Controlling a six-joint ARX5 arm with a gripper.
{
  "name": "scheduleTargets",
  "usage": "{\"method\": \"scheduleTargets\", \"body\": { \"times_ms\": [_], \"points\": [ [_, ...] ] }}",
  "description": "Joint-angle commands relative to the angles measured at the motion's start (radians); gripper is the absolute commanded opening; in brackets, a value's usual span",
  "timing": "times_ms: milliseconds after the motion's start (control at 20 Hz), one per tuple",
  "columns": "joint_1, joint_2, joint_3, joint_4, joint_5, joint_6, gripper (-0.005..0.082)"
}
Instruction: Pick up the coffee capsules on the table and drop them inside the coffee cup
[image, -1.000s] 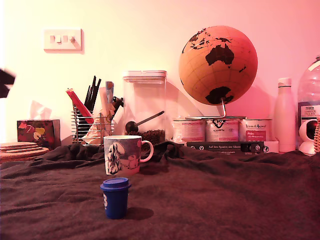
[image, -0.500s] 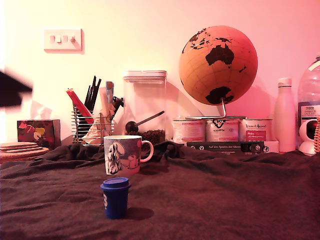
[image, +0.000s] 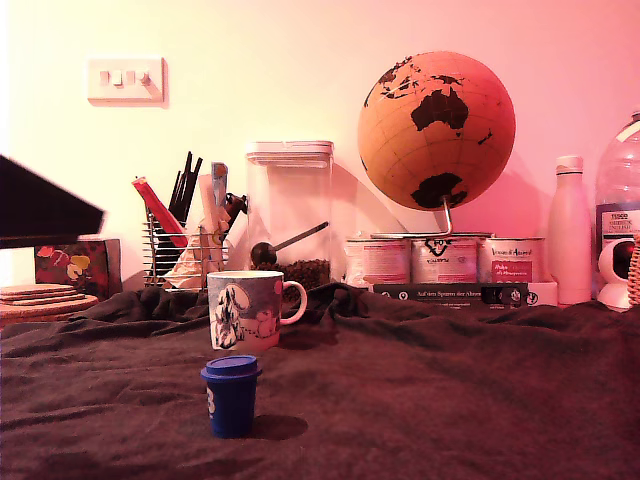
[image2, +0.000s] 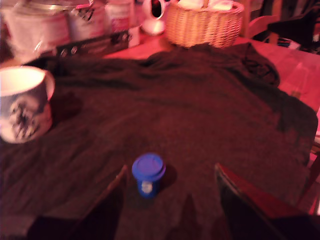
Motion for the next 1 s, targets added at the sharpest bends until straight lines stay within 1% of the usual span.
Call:
{"method": "scheduleTargets", "body": {
  "times_ms": [0,50,150,450,600,650,700,850,950],
  "points": [
    [-0.007,0.064,-0.015,0.049,-0.004,0.010,0.0508],
    [-0.010,0.103,-0.015,0.078,-0.004,0.010,0.0508],
    [-0.014,0.182,-0.015,0.132,-0.004,0.031,0.0509],
    [-0.016,0.417,-0.015,0.327,-0.005,0.032,0.0521],
    [-0.016,0.529,-0.015,0.409,-0.018,0.035,0.0521],
    [-0.016,0.560,-0.014,0.431,-0.020,0.043,0.0521],
    [-0.016,0.581,-0.014,0.451,-0.027,0.057,0.0521],
    [-0.016,0.611,-0.006,0.470,-0.030,0.059,0.0521],
    [-0.016,0.627,0.000,0.475,-0.030,0.078,0.0521]
  ]
}}
